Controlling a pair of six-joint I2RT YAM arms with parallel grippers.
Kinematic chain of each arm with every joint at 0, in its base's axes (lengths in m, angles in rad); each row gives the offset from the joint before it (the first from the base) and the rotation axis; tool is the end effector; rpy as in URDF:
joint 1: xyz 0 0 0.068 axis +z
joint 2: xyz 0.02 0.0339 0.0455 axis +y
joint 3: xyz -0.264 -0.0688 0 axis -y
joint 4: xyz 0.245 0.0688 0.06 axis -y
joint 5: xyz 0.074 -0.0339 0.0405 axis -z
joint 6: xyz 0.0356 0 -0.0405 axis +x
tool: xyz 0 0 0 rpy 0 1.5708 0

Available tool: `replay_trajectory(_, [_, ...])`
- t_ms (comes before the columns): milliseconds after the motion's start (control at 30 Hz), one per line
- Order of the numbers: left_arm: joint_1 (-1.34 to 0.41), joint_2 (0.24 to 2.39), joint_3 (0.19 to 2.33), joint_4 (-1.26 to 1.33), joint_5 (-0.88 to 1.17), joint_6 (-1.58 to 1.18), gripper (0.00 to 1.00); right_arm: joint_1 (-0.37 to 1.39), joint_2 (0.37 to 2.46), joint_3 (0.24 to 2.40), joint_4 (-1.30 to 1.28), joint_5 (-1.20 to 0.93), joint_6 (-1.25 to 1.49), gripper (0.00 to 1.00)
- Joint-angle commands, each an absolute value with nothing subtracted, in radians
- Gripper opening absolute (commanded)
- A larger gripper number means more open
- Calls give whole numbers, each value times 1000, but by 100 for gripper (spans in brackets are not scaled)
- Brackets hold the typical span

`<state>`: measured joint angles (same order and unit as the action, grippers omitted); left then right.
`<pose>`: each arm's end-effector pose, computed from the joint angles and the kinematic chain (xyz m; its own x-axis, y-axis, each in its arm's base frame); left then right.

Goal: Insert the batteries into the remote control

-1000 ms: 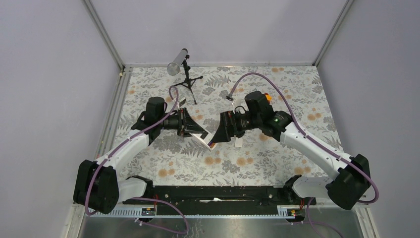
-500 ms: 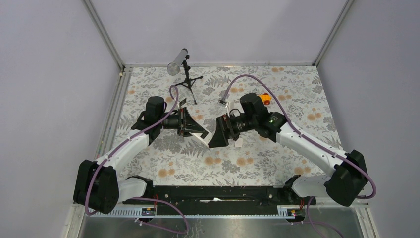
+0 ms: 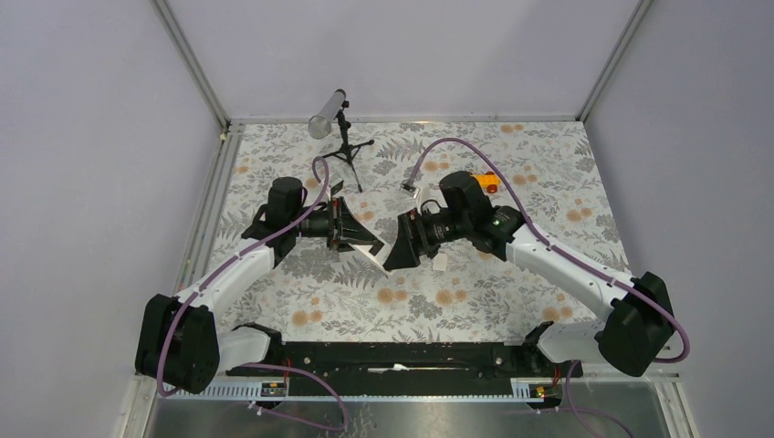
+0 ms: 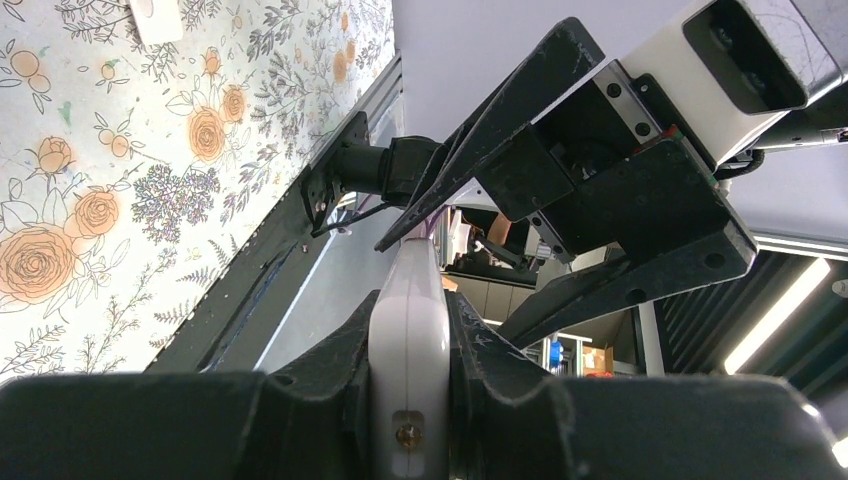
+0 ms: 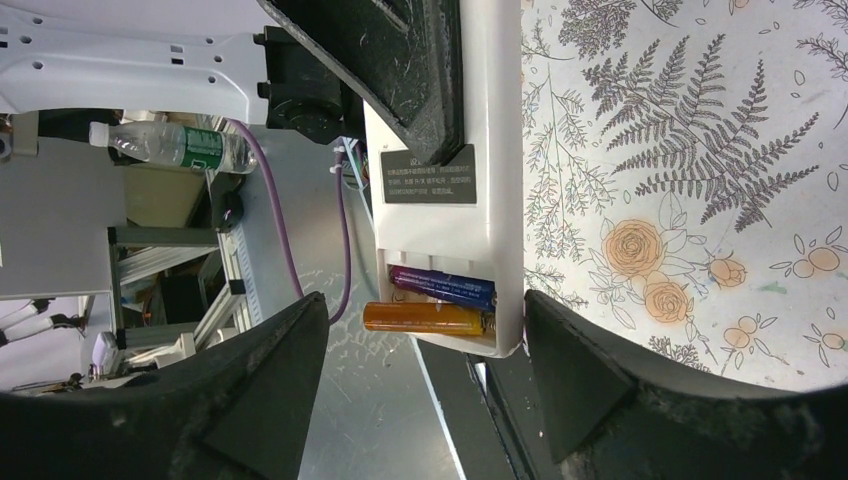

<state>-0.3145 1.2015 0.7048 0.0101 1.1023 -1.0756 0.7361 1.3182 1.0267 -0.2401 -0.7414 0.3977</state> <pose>0.2263 -0.1070 0.2536 -0.9941 -0.0944 -0.0529 0.0315 0.2154 -0.9760 0.2005 0.2141 0.3054 -0.7052 -0.2535 -0.6621 -0.7088 0.2754 0.6495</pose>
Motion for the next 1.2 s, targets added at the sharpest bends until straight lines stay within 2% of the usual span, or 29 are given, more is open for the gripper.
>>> replay_trajectory(0, [-316,1190,713,64,1105,-1090,0,751,1304,1031,-210,-737,373,81])
replay_trajectory(167, [-316,1196,712,64,1097,-1114,0,763,1306,1038,-240,-714,341,82])
replay_trajectory(567, [-318,1200,721,9,1101,-1094,0,770,1312,1040,-231,-698,347,56])
replay_trajectory(867, [-318,1179,728,9,1109,-1104,0,769,1310,1026,-206,-698,372,49])
replay_trajectory(967, [-318,1165,735,9,1115,-1105,0,769,1325,1022,-193,-720,410,40])
replay_trajectory(1167, [-318,1133,746,67,1146,-1170,0,770,1339,973,-99,-808,500,39])
